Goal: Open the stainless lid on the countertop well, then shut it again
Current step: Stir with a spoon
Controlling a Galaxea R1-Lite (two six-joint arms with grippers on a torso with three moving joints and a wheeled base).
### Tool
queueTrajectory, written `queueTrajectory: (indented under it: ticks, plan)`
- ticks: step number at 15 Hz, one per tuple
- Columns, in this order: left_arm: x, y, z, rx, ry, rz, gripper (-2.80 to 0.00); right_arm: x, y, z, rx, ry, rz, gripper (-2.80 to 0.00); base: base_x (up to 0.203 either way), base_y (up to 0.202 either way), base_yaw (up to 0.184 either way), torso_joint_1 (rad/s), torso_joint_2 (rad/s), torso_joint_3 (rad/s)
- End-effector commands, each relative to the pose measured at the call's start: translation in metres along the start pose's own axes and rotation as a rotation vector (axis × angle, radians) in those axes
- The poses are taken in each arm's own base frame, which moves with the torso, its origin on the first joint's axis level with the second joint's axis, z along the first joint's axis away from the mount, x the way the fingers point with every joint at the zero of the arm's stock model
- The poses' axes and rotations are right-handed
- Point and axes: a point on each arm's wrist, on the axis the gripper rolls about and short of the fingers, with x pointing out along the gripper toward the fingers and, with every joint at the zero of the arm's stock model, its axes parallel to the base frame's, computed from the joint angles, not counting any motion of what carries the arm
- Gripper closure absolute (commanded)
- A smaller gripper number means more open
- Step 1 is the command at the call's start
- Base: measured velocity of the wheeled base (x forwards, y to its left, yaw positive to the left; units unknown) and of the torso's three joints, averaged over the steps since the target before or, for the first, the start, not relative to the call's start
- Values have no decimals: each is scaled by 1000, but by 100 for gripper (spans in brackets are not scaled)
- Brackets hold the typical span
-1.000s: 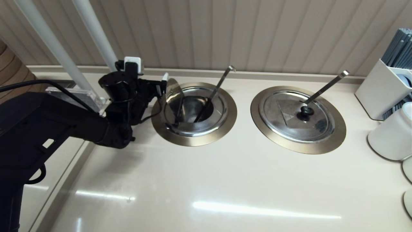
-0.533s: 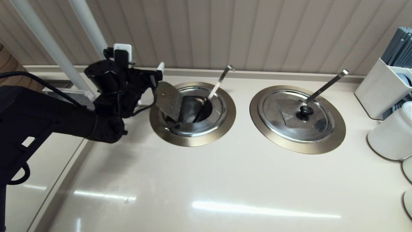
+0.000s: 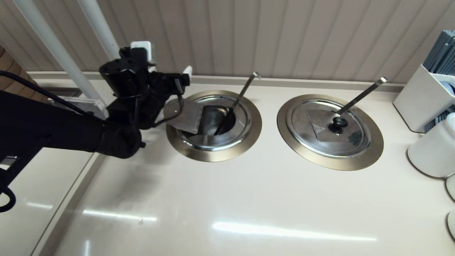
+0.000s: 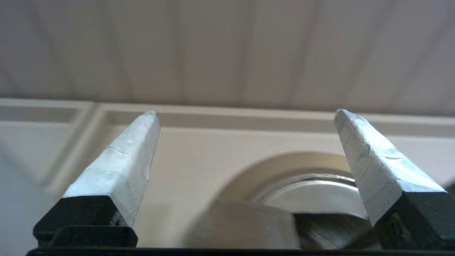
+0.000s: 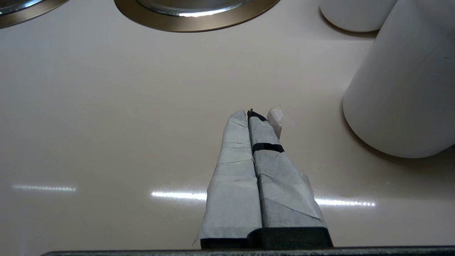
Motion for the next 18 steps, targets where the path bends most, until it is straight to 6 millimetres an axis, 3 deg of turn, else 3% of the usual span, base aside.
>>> queueTrajectory:
  ticks: [1, 4, 7, 9, 13, 18]
  plan:
    - [0, -21, -22, -6, 50, -45, -280, 0, 0, -1, 0, 4, 0, 0, 0, 0, 0, 0, 0, 0]
    - [-6, -33, -42, -1, 189, -225, -280, 0, 0, -1, 0, 4, 0, 0, 0, 0, 0, 0, 0, 0]
    - [12, -48, -37, -6, 221, -299, -280, 0, 0, -1, 0, 4, 0, 0, 0, 0, 0, 0, 0, 0]
    - [26, -65, -52, -8, 241, -345, -280, 0, 0, -1, 0, 4, 0, 0, 0, 0, 0, 0, 0, 0]
    - [33, -95, -83, -17, 271, -427, -280, 0, 0, -1, 0, 4, 0, 0, 0, 0, 0, 0, 0, 0]
    - [39, -101, -91, -24, 255, -451, -280, 0, 0, -1, 0, 4, 0, 0, 0, 0, 0, 0, 0, 0]
